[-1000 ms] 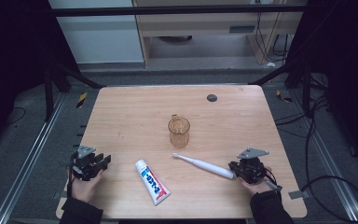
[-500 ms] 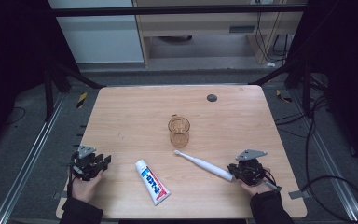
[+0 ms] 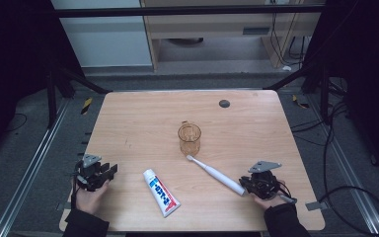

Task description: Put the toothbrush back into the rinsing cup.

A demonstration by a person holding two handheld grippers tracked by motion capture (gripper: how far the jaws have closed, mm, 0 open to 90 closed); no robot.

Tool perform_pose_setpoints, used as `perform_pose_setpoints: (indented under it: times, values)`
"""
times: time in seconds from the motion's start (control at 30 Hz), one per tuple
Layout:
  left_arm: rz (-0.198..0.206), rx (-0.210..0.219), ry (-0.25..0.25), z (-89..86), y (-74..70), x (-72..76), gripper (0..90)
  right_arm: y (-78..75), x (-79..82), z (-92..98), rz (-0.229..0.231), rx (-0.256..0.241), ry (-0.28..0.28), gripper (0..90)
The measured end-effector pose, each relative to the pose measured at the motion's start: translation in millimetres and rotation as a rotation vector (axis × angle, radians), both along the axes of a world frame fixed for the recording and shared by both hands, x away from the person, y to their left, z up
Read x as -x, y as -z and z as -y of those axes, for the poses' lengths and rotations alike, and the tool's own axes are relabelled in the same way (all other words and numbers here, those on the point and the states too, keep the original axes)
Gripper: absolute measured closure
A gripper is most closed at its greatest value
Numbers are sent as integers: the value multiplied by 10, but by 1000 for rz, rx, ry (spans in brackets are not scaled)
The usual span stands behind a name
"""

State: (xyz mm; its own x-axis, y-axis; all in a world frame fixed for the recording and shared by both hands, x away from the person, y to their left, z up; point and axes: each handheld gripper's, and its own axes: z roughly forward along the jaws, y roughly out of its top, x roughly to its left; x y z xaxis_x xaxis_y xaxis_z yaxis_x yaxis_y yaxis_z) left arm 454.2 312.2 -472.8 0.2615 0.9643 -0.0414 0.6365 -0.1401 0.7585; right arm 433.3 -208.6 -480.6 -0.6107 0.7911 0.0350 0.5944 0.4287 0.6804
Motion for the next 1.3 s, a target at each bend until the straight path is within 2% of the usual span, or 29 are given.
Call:
perform_pose_setpoints:
  times: [0.93,1.17,1.3]
  values:
    - [2,2,-5,-9,-7,14,621,19,145,-51,-18,-13,-20,810]
    - [1,3,-7,-7,-5,13,620,2,137,-35,-8,-18,-11,790]
    - [2,4,-6,-3,-3,8,619,-55,96,13,16,-32,11,766]
